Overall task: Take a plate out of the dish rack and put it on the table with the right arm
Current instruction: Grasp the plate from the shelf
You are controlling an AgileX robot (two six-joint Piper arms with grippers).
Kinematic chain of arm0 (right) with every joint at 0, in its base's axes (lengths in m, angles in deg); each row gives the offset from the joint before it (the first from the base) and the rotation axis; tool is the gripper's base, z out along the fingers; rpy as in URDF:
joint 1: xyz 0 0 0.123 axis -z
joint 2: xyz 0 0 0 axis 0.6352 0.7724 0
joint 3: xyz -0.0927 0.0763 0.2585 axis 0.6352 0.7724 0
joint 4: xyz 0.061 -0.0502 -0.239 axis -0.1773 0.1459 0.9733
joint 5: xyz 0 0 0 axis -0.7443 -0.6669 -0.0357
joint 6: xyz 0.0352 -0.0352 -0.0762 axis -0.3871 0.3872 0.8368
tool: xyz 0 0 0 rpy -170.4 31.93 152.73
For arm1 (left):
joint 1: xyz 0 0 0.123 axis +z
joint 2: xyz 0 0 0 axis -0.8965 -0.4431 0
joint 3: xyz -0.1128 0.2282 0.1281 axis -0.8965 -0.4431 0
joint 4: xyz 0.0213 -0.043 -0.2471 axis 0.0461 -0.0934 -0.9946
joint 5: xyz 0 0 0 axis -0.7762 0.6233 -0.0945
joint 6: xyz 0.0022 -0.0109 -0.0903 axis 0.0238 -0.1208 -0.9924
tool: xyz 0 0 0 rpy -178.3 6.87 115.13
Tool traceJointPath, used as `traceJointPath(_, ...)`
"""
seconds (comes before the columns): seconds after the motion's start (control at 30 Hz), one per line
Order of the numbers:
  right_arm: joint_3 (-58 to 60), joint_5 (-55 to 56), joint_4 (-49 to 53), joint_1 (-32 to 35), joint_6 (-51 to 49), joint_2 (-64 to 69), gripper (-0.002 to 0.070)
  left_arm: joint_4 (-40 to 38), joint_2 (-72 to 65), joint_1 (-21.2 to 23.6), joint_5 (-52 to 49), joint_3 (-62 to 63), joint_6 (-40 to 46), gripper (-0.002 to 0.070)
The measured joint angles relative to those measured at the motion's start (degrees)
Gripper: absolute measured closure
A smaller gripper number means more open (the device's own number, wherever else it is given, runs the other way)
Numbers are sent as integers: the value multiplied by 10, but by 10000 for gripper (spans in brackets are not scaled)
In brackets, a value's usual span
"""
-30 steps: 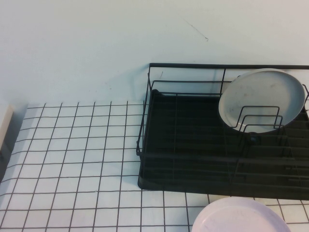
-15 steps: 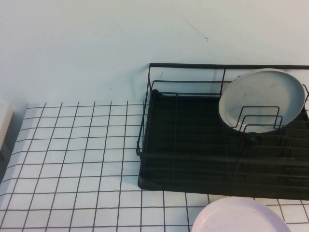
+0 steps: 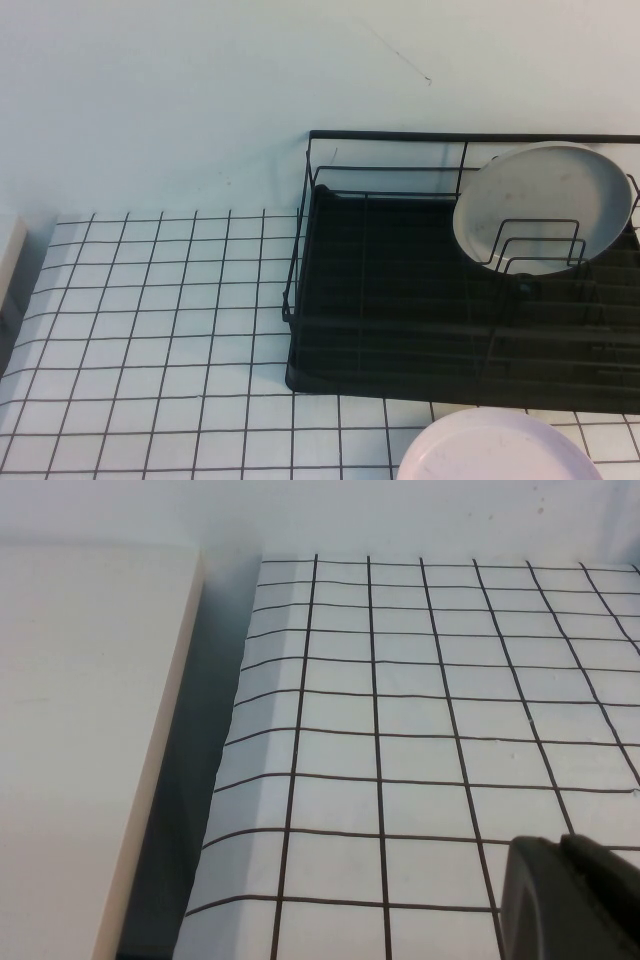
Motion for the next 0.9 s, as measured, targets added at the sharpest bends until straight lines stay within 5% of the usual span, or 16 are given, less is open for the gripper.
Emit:
traceJointPath(0.57,-318,-21,-26,-60,130,444,101,0,0,0,0,0,0,678)
traceJointPath(0.63,-334,-22,-26,-73,130,458,169,0,0,0,0,0,0,678)
traceJointPath(0.8,-364,-36,11,-88,99,455,546,0,0,0,0,0,0,678)
traceJointPath(0.9,-380,-52,57,-88,63,433,553,0,0,0,0,0,0,678)
